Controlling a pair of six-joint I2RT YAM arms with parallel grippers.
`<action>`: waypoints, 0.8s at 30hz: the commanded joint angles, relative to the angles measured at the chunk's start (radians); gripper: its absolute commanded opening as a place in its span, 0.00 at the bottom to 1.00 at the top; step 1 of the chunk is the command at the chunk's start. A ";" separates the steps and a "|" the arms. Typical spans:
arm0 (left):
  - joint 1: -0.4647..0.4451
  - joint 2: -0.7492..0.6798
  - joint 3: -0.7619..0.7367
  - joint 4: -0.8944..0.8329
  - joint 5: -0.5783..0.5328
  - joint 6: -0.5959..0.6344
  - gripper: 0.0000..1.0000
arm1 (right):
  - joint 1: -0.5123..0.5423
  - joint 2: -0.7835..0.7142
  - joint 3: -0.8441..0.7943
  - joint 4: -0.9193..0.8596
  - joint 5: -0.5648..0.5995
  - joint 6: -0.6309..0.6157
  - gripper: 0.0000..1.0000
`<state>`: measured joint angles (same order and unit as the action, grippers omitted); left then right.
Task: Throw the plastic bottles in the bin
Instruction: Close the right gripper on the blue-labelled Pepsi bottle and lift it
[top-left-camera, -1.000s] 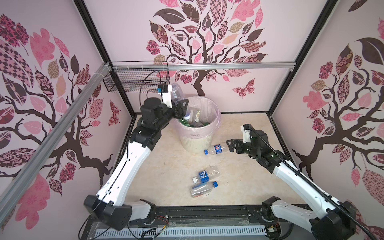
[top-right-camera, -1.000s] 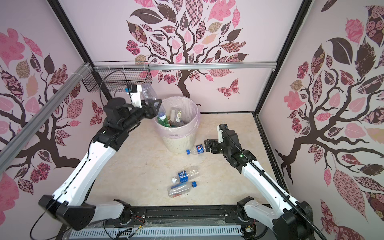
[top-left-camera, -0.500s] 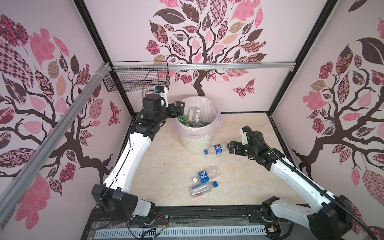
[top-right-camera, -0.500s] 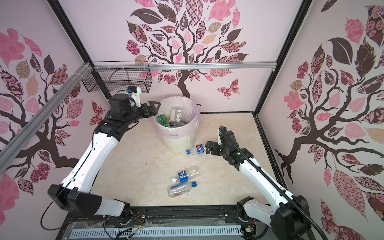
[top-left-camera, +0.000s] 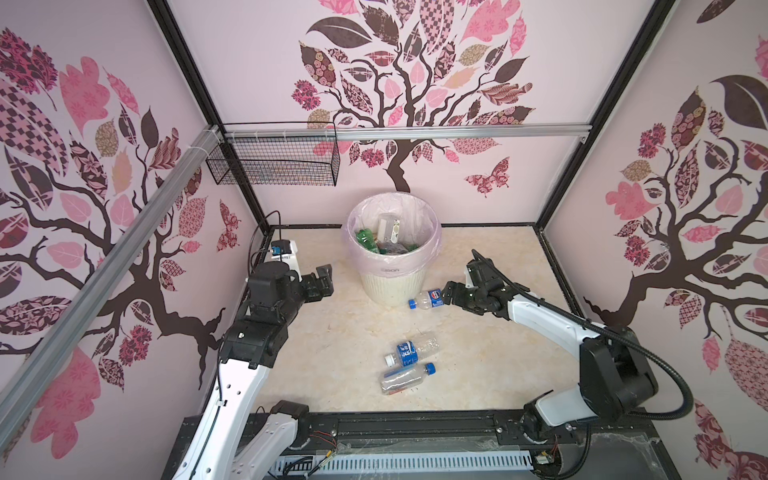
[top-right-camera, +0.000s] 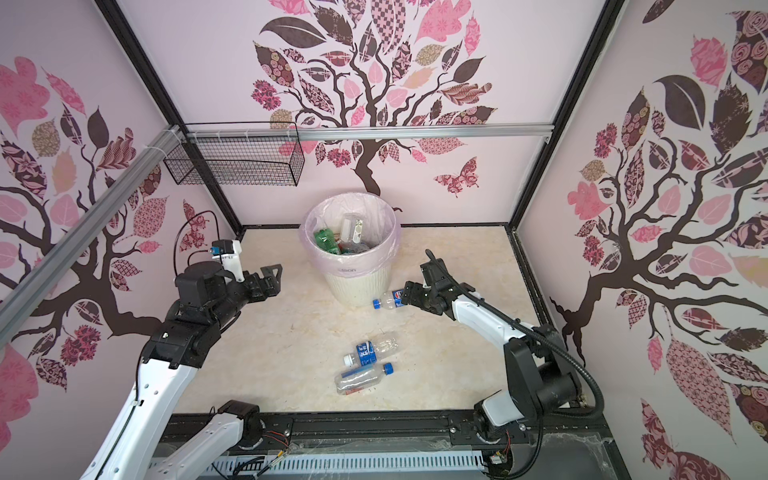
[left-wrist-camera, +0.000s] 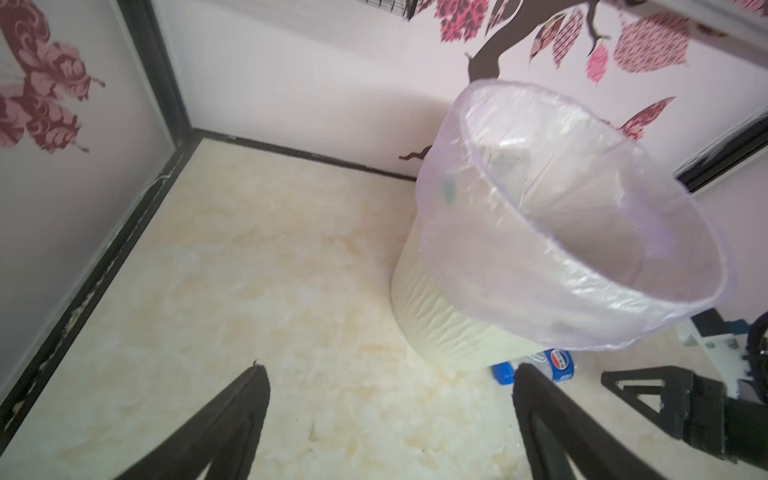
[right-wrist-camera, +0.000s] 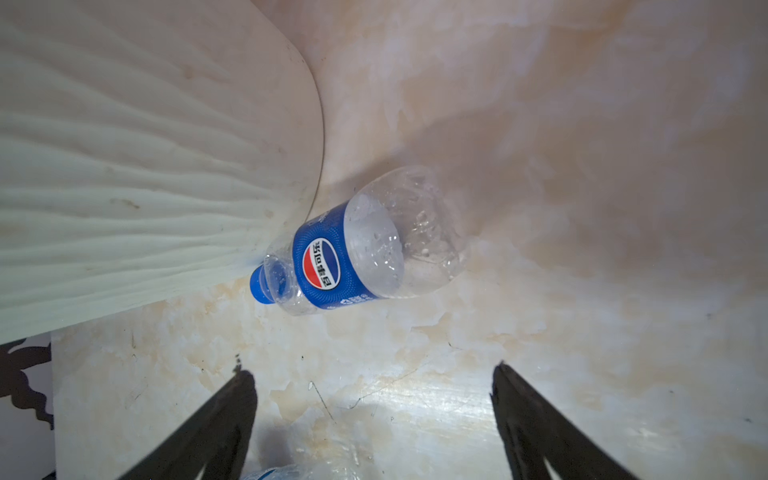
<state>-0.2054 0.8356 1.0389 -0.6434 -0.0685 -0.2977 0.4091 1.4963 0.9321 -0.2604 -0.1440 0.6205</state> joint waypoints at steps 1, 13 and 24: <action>0.001 -0.060 -0.054 -0.062 -0.036 0.010 0.95 | 0.000 0.044 0.015 0.062 -0.047 0.102 0.90; 0.001 -0.115 -0.112 -0.106 -0.004 0.017 0.95 | 0.000 0.177 -0.010 0.229 -0.090 0.226 0.93; 0.000 -0.122 -0.101 -0.121 -0.014 0.029 0.95 | -0.004 0.298 0.069 0.241 -0.032 0.174 0.87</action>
<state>-0.2054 0.7261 0.9382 -0.7517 -0.0784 -0.2825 0.4088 1.7565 0.9600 -0.0132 -0.2153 0.8253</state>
